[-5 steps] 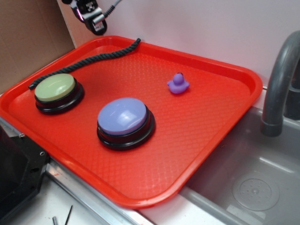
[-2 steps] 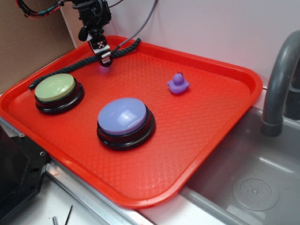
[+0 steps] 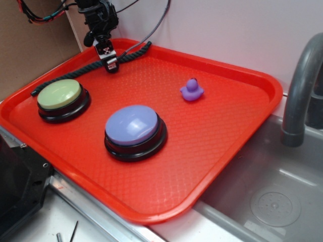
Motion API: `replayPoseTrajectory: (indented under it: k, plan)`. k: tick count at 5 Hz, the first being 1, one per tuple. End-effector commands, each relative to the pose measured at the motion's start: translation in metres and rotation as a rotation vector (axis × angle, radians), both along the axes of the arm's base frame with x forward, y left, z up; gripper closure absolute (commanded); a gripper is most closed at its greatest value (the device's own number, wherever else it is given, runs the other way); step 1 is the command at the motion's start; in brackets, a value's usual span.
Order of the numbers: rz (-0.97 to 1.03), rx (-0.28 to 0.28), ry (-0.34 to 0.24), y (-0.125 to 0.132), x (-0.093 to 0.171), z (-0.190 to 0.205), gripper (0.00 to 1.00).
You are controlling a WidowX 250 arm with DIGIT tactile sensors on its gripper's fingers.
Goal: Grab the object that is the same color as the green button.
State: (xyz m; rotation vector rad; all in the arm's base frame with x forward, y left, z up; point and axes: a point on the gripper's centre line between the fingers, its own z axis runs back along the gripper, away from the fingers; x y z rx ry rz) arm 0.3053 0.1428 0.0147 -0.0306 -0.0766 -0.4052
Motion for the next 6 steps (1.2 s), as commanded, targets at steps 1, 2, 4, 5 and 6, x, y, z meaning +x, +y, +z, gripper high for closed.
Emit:
replayPoseTrajectory:
  k: [1, 2, 4, 5, 6]
  plan:
    - [-0.067, 0.050, 0.020, -0.003, 0.007, 0.000, 1.00]
    - [-0.070, 0.070, 0.037, -0.006, 0.009, -0.001, 1.00]
    - [0.014, 0.116, 0.068, -0.017, 0.009, 0.021, 1.00]
    - [0.150, 0.117, 0.050, -0.031, 0.006, 0.055, 1.00]
    - [0.377, 0.142, 0.100, -0.060, 0.005, 0.094, 1.00]
